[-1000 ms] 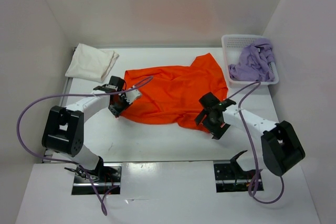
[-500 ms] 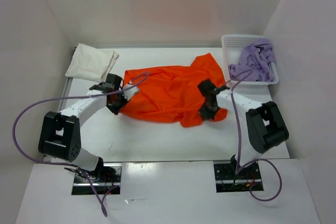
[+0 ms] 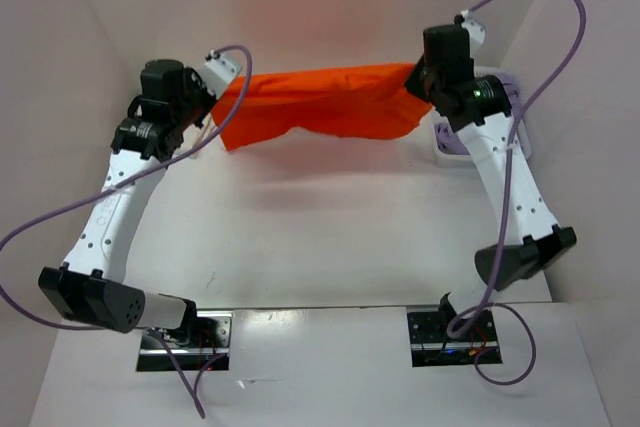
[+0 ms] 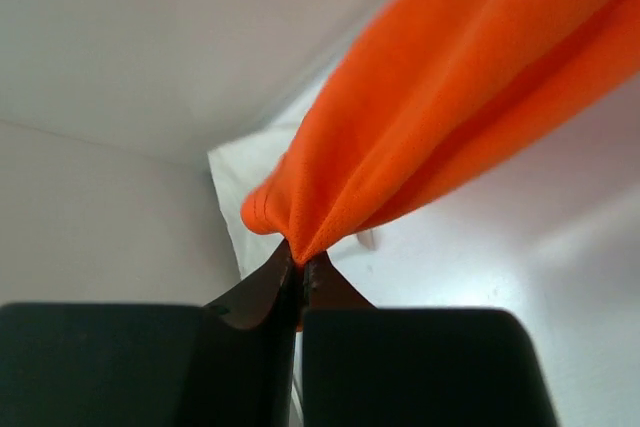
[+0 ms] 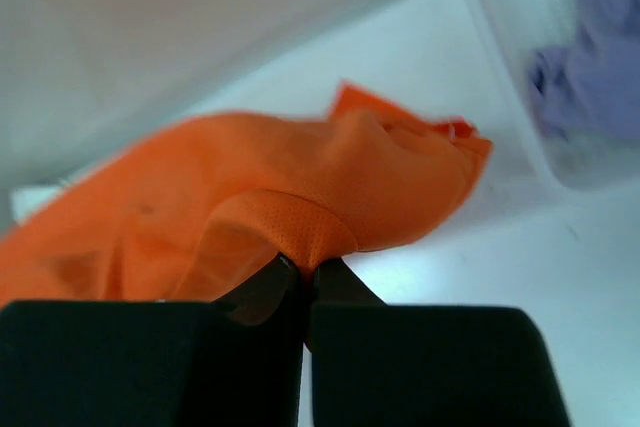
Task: Fold and stack the t-shirts
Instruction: Flatten out the tshirt
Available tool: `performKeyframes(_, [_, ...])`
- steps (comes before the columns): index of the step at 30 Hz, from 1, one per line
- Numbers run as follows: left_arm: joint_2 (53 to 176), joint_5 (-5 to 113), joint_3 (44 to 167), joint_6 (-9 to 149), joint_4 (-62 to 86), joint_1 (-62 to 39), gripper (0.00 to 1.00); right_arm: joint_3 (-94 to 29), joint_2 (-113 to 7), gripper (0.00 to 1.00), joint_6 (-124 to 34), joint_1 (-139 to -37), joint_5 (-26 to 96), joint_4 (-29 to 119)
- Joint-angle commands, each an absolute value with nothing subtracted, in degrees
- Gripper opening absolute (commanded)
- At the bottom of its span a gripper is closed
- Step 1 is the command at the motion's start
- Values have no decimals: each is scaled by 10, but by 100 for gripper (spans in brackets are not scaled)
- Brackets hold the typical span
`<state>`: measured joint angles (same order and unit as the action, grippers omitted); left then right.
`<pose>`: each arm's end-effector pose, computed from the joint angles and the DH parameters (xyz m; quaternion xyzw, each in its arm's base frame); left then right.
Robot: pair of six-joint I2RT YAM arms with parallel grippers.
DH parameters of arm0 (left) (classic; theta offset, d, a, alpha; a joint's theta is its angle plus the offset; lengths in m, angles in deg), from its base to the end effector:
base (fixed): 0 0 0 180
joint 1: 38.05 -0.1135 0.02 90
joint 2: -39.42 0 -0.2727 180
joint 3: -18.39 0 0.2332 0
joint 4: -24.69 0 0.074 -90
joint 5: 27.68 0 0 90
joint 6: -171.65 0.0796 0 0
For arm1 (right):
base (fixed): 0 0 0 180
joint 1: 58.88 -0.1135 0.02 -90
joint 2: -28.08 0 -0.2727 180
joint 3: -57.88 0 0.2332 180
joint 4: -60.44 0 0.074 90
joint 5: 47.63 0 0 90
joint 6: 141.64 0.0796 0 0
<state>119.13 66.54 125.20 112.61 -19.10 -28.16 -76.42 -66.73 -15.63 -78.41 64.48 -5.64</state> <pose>0.3220 -0.0502 0.4440 0.2592 0.7590 0.1381 0.5811 0.3445 0.0904 0.4674 0.2194 0.8119 0.0960 0.5324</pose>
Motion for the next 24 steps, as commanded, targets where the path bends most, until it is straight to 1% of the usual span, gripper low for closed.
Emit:
performKeyframes(1, [1162, 670, 1157, 1139, -255, -283, 0, -630, -615, 0, -178, -788, 652, -102])
performKeyframes(2, [1152, 670, 1133, 1139, -255, -283, 0, -590, -577, 0, -173, -788, 644, -93])
performKeyframes(3, [1132, 670, 1108, 1145, -262, -283, 0, -511, -558, 0, -164, -788, 628, -77])
performKeyframes(4, [1120, 670, 1083, 1145, -271, -283, 0, -472, -540, 0, -164, -788, 611, -65])
performKeyframes(5, [1110, 660, 1031, 1145, -271, -283, 0, -392, -506, 0, -152, -788, 596, -54])
performKeyframes(7, [1080, 647, 977, 1145, -289, -276, 0, -316, -476, 0, -126, -794, 540, -22])
performKeyframes(8, [1062, 642, 950, 1145, -295, -268, 0, -246, -449, 0, -116, -801, 528, -14])
performKeyframes(9, [1055, 627, 901, 1145, -311, -268, 0, -213, -437, 0, -96, -811, 506, -2])
performKeyframes(11, [1043, 613, 854, 1153, -322, -261, 0, -129, -410, 0, -75, -820, 481, 9])
performKeyframes(13, [1036, 613, 793, 1171, -328, -248, 5, -88, -410, 0, -50, -845, 442, 30])
performKeyframes(14, [1036, 613, 777, 1177, -328, -248, 14, -80, -410, 0, -42, -859, 442, 30])
performKeyframes(16, [1036, 613, 754, 1187, -328, -242, 23, -80, -453, 0, -36, -874, 436, 22])
performKeyframes(17, [1036, 620, 749, 1187, -328, -235, 26, -80, -470, 3, -30, -874, 436, 17])
performKeyframes(19, [1036, 627, 749, 1199, -335, -235, 26, -80, -513, 7, -30, -874, 441, 3])
performKeyframes(21, [1036, 642, 749, 1199, -340, -235, 26, -80, -523, 14, -30, -874, 430, 3])
performKeyframes(22, [1036, 648, 749, 1206, -346, -235, 26, -75, -523, 19, -25, -874, 430, 8])
performKeyframes(23, [1031, 662, 744, 1211, -346, -235, 26, -75, -523, 28, -25, -874, 424, 8])
performKeyframes(24, [1025, 667, 743, 1211, -360, -235, 26, -69, -523, 31, -25, -874, 418, 8])
